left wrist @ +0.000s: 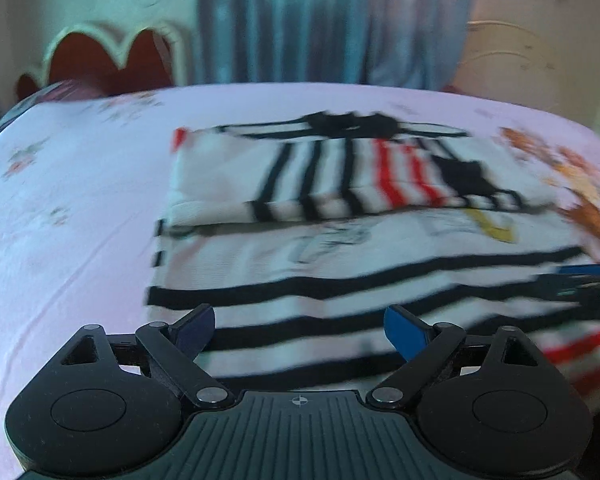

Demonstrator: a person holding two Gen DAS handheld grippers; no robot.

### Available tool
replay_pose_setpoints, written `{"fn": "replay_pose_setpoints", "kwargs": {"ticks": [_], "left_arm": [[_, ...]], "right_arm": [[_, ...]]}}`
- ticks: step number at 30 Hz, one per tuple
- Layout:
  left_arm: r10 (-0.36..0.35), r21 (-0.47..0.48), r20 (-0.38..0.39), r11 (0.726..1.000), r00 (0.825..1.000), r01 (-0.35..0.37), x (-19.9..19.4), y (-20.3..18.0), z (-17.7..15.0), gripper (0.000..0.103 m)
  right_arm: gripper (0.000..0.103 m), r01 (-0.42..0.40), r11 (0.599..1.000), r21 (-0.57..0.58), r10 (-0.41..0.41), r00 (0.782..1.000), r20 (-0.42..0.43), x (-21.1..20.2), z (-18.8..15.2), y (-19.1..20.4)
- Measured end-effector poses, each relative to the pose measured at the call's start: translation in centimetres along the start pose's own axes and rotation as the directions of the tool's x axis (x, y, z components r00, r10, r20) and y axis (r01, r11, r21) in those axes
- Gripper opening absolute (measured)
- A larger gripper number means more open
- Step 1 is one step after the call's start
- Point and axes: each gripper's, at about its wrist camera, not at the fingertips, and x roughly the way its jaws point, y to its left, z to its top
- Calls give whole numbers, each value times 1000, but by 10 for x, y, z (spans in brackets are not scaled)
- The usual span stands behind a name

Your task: Fold small clothes

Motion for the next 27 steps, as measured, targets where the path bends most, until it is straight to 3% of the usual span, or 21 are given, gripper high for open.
{"fn": "replay_pose_setpoints", "kwargs": {"ticks": [3, 7, 9, 18, 27], "left_arm": [[-45, 58, -6, 997, 999, 45, -8, -17, -8, 91], [-44, 95, -65, 994, 997, 50, -6, -21, -28, 91], [-35, 102, -98, 994, 995, 45, -5, -17, -41, 91], [-16, 58, -97, 998, 995, 22, -42, 18, -78, 91], [9, 26, -118, 1000, 993, -6, -65, 21, -90, 91]], "right_arm": [[33, -29, 999, -38, 29, 1000, -10, -3, -5, 28], [33, -10, 1000, -29, 9, 999, -46, -4, -21, 34], [33, 15, 1000, -17, -16, 998, -68, -4, -31, 27], [32, 143, 988, 53, -139, 988, -74, -43, -75, -25], [41, 155, 987, 50, -150, 984, -92, -63, -97, -20]]}}
